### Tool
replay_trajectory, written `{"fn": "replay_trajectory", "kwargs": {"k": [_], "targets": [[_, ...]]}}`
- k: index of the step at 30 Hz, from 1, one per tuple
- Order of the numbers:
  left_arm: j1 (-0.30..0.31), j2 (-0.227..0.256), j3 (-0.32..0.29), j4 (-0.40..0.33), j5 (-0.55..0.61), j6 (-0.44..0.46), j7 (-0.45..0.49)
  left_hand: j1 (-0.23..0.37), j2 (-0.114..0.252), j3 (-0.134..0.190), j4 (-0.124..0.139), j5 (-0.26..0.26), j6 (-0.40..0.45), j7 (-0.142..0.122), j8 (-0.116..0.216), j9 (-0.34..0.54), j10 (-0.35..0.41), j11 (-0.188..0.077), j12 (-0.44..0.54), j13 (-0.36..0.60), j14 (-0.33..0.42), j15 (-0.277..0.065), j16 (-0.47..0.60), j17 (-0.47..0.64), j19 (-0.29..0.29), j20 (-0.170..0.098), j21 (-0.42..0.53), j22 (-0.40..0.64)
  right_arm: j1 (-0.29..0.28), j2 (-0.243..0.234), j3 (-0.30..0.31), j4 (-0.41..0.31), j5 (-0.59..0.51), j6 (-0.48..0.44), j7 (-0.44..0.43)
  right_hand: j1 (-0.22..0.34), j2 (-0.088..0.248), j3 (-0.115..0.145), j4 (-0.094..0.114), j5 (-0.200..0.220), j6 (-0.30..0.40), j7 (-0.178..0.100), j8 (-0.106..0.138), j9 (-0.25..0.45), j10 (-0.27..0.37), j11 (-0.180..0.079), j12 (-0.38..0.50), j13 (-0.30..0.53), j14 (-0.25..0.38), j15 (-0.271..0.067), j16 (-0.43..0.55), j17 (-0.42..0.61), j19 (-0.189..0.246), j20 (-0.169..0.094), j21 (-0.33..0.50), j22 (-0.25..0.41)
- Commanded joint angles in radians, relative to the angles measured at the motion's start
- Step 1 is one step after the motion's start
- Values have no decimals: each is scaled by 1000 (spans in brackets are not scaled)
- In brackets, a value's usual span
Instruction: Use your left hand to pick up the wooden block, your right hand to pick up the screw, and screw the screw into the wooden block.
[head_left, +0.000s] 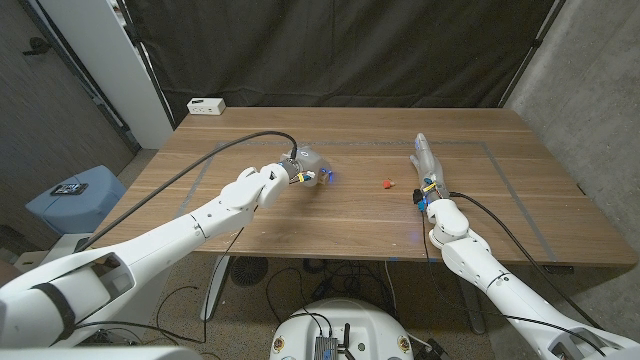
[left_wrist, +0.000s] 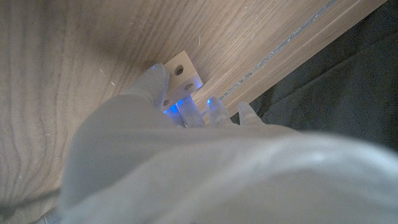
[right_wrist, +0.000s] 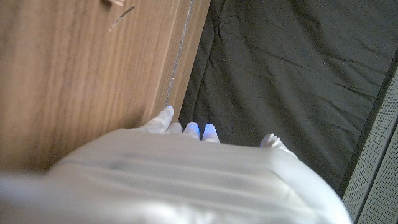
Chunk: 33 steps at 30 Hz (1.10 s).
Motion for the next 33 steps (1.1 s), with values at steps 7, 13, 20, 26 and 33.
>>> {"fn": "replay_trajectory", "kwargs": {"k": [7, 13, 20, 26, 33], "targets": [[-1, -9, 4, 17, -4, 18, 42, 26, 2, -29, 1, 7, 83, 3, 23, 4, 80, -3, 39, 39, 55, -101, 16, 6, 36, -8, 4, 4, 11, 6, -1, 21, 4, 5, 8, -4, 4, 1, -5, 7, -3, 4, 6, 6, 0, -8, 3, 4, -4, -5, 7, 3, -2, -22, 7, 3], [-7, -14, 8, 24, -5, 23, 41, 33, 6, -42, 2, 7, 118, 3, 30, 5, 118, -3, 55, 56, 75, -106, 22, 8, 46, -11, 4, 4, 15, 8, -2, 26, 6, 5, 11, -4, 4, 1, -5, 7, -3, 5, 6, 6, 0, -7, 3, 4, -4, -4, 7, 3, -1, -22, 7, 3], [-12, -20, 11, 39, -12, 24, 59, 44, 6, -66, 3, 6, 193, 0, 47, 6, 176, -4, 76, 84, 108, -120, 31, 11, 71, -24, 6, 5, 20, 11, -3, 35, 9, 4, 14, -5, 5, 1, -6, 7, -3, 5, 6, 6, 0, -6, 3, 4, -5, -4, 7, 3, -1, -23, 7, 3], [-17, -23, 13, 44, -18, 24, 67, 48, 7, -79, 4, 6, 236, -10, 57, 6, 213, -4, 87, 98, 129, -132, 38, 12, 85, -30, 8, 5, 26, 13, -4, 44, 9, 7, 16, -6, 5, 1, -6, 7, -3, 5, 6, 6, -1, -9, 3, 4, -4, -4, 7, 3, 0, -22, 7, 3], [-19, -21, 5, 33, -35, 31, 63, 46, 6, -86, 6, 6, 246, -13, 58, 6, 223, -4, 88, 102, 132, -137, 39, 13, 87, -32, 7, 5, 31, 12, -4, 48, 9, 8, 18, -7, 5, 1, -7, 7, -2, 5, 7, 6, 0, -8, 3, 4, -3, -5, 7, 3, 0, -23, 7, 3]]}}
